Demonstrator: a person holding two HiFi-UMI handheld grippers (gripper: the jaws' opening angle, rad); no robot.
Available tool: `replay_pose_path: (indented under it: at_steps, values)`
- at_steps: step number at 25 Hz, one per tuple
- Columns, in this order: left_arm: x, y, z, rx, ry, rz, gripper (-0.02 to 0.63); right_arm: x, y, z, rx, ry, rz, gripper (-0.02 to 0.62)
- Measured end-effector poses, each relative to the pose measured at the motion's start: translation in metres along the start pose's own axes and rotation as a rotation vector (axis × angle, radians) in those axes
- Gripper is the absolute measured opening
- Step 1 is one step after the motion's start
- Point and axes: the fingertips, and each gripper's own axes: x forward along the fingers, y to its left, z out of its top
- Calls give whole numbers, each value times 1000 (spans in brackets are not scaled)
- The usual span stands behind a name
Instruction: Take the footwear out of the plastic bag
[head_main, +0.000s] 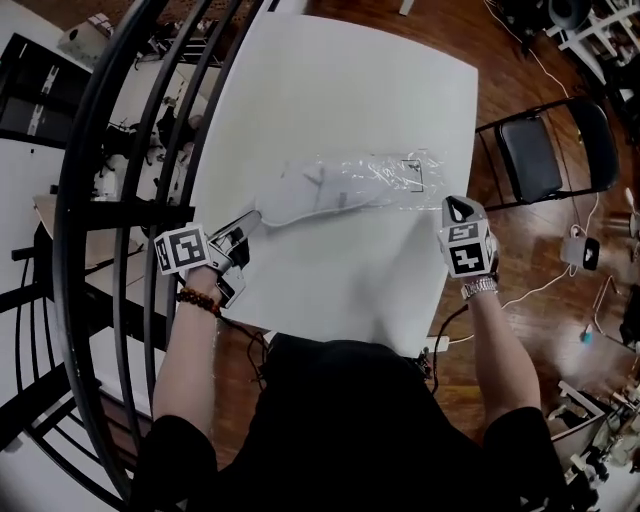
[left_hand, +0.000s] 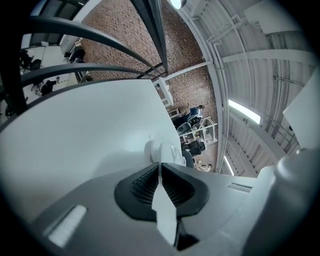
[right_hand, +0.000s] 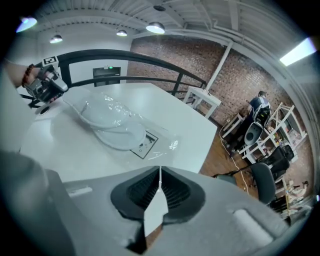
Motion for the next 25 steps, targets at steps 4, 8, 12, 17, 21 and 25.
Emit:
replay_pose_path:
  at_steps: [4, 8, 12, 17, 21, 25]
  values:
    - [0, -1, 0, -3, 3, -1, 38, 4, 10, 30, 13, -93, 80, 124]
    - [-1, 0, -1, -10, 9, -3, 38, 17, 34, 57, 6, -118, 183, 231]
    - [-1, -3, -3, -24, 12, -36, 38, 36, 50, 73, -20, -84, 244, 287]
    - [0, 0, -4, -25, 13, -31, 38, 54, 64, 70, -67, 14, 290, 282]
    - [-2, -2, -3, -43, -4, -44, 38, 52, 57, 61, -62, 25, 256, 190]
    - [-6, -6, -1, -70, -33, -84, 38, 49, 42, 46, -36, 37, 207, 175]
